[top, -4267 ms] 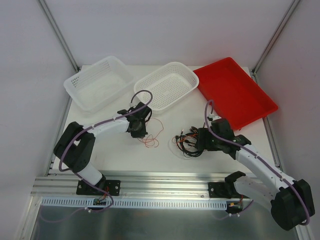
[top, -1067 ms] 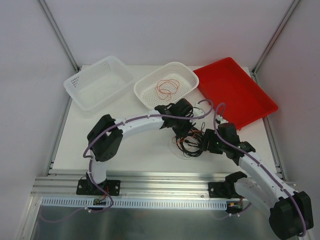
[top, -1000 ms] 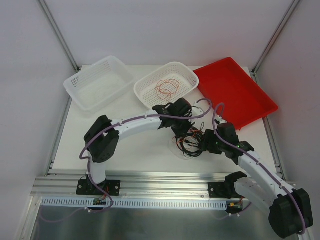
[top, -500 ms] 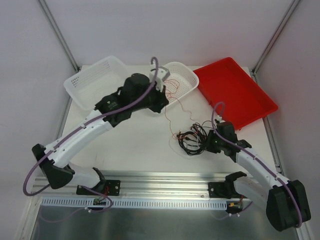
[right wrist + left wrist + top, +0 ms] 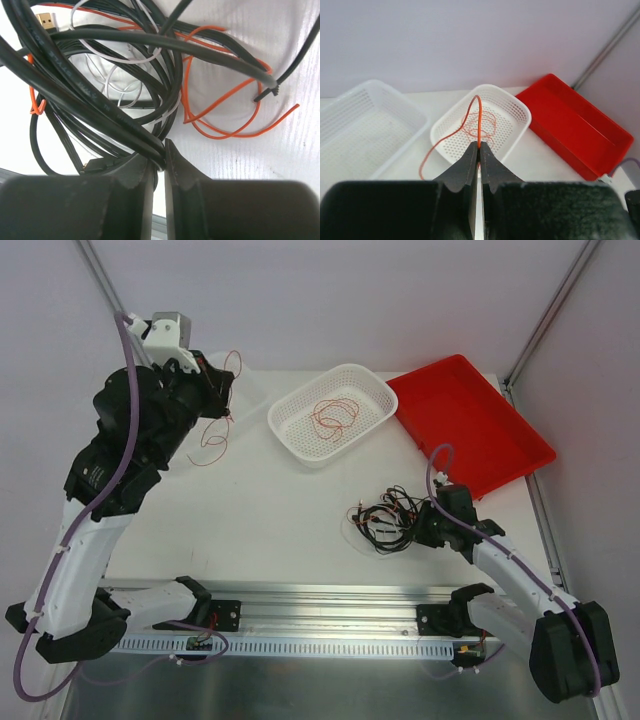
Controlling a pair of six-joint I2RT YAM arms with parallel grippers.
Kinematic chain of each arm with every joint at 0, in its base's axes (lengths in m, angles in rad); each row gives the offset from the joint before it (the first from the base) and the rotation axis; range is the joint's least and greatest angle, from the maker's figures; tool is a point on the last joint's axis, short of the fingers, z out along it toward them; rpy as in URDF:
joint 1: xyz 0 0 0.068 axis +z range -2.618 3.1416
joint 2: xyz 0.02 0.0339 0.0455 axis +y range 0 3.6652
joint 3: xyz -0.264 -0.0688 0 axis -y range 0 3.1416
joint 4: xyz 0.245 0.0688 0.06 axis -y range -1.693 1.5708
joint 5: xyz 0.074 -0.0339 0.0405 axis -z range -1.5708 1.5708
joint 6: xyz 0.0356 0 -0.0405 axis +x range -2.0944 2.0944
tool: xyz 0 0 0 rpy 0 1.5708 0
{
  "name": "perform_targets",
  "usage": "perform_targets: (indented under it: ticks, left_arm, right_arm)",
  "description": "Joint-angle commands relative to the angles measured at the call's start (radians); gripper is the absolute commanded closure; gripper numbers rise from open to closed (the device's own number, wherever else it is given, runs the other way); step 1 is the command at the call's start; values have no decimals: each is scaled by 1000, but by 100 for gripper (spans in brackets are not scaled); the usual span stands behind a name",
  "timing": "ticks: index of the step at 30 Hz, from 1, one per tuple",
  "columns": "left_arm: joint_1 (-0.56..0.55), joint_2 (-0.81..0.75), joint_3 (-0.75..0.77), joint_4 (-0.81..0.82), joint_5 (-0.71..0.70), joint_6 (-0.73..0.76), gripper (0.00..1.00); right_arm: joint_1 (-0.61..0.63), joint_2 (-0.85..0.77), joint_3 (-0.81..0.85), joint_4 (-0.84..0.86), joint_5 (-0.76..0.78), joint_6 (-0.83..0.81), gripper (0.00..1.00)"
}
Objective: Untangle the cables
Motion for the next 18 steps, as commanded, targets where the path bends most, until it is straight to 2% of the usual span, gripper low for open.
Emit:
perform_targets:
  ticks: [1,4,6,10,11,13,14,18]
  left_arm:
    - [21,14,42,-66,-134,64,100]
    - [24,17,31,-68,-148,72,100]
    - [25,26,20,-68,-137,64,100]
    - [33,61,-9,-66,-130,49,100]
    - [38,72,-9,-66,-128,44,100]
    - [41,109,3,-63,-102,35,100]
    - [41,136,14,-62,-90,29,100]
    - [42,222,112,-46,-29,21,100]
  right_arm:
    - [-13,-15,26,-36,19,-14,98]
    - [-13,-20,32,-46,19,-20,94]
    - [-10,-23,44,-54,20,-26,89]
    - [-13,-37,76,-92,9,-55,68]
    - [-12,-49,86,-104,9,-63,56]
    - [-12,-66,118,-144,9,-92,45]
    - [-13,-84,129,-158,11,-101,35]
    - [-12,-121,181,-220,12,-141,18]
